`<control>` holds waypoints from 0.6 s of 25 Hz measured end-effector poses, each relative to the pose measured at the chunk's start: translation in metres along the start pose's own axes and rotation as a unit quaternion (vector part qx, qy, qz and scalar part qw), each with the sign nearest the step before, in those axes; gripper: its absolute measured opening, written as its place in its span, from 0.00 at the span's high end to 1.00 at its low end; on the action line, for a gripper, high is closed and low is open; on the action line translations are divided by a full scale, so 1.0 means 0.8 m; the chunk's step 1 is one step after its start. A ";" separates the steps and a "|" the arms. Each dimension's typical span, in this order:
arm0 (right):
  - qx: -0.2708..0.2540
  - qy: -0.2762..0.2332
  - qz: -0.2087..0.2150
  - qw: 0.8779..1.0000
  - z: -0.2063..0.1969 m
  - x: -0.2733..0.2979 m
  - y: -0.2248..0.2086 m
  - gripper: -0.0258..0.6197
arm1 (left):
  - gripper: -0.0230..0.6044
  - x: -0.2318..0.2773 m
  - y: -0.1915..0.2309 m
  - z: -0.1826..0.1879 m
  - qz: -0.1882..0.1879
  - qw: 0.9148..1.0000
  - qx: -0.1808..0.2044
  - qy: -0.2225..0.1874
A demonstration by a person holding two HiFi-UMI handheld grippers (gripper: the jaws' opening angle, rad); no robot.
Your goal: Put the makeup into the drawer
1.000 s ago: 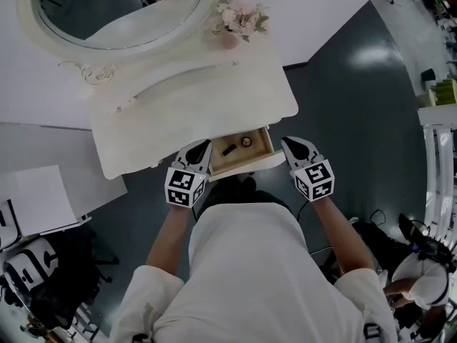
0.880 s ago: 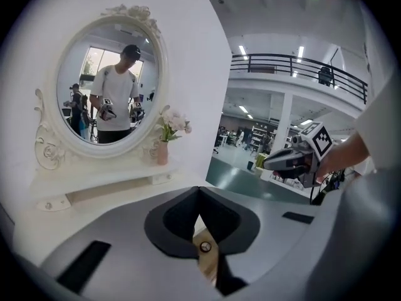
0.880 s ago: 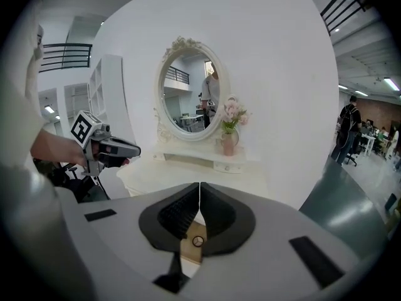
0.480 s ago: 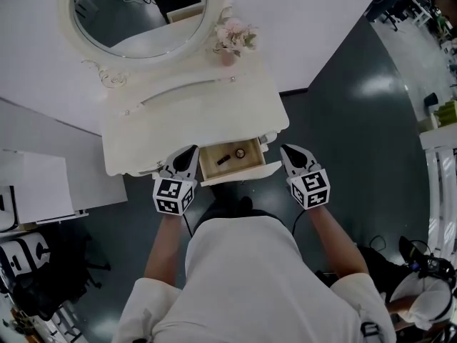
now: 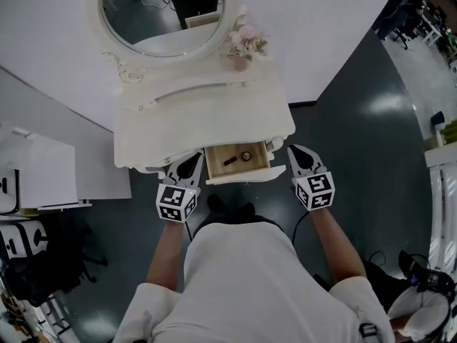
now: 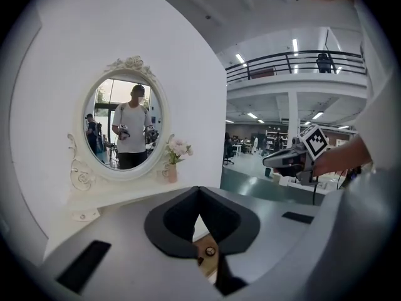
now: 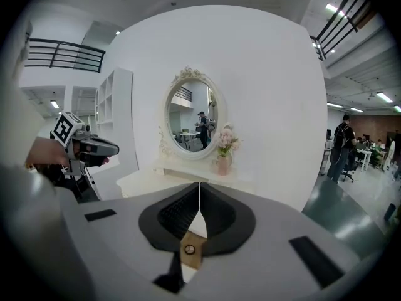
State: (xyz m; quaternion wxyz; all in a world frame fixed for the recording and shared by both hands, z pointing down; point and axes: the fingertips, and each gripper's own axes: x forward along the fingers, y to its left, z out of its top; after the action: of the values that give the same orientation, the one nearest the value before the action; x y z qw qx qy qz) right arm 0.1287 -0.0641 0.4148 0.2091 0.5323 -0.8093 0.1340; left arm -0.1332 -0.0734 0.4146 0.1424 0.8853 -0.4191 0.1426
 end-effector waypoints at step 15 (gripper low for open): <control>-0.016 -0.022 -0.027 0.999 0.037 0.002 0.056 0.91 | 0.94 -0.032 0.052 0.022 -0.029 0.999 -0.008 -0.032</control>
State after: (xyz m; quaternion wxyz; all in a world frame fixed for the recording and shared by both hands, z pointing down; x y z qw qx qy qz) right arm 0.0811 -0.0601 0.3899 0.2036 0.5530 -0.8012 0.1035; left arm -0.1790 -0.0873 0.3946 0.1400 0.9000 -0.3987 0.1069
